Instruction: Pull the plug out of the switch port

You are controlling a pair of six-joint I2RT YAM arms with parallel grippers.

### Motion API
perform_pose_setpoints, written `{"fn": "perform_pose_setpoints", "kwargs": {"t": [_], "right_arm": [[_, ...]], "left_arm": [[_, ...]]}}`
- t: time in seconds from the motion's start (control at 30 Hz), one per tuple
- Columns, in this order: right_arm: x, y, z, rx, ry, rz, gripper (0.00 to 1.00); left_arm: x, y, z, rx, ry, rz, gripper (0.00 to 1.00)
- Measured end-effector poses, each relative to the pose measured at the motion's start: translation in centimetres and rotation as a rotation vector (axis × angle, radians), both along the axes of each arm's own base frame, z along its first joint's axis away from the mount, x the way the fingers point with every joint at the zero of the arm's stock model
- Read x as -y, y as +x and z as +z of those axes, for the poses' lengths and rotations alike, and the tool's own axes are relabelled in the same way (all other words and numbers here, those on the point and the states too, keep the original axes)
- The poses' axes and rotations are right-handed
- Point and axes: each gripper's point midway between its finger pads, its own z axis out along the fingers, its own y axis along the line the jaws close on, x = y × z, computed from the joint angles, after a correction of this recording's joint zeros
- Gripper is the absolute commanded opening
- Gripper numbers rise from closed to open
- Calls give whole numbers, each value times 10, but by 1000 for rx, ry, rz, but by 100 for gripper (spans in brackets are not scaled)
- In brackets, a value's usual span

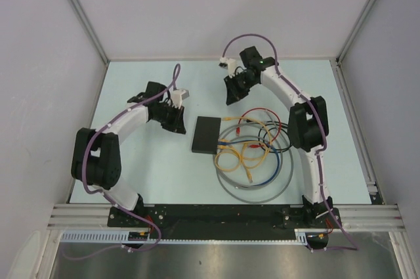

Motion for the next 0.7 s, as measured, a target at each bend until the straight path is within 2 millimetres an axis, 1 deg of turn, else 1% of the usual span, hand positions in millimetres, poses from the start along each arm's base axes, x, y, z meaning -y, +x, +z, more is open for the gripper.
{"fn": "perform_pose_setpoints", "kwargs": {"t": [0.03,0.07,0.1,0.17,0.3,0.4,0.6,0.7], "right_arm": [[-6,-9,-8,-29,-6,16,2],[-9,-18,-16,-65,-15,23,0],[-10,-24,-24,-92,-24,27,0],[-8,-32,-37,-136,-41,26,0],[-5,-43,-61,-204,-68,22,0],[-8,-50,-75,-238,-85,30,0],[-30,-71,-82,-257,-100,91,0],[-41,-83,-83,-268,-97,126,0]], "left_arm": [[-4,-7,-10,-32,11,15,0],[-7,-14,-19,-62,23,25,0],[-9,-20,-25,-84,32,29,0],[-10,-26,-32,-109,36,28,0],[-7,-32,-41,-143,20,17,0],[-5,-36,-51,-179,8,7,0],[5,-44,-71,-275,-20,-21,0],[15,-39,-74,-308,-39,-45,0]]}}
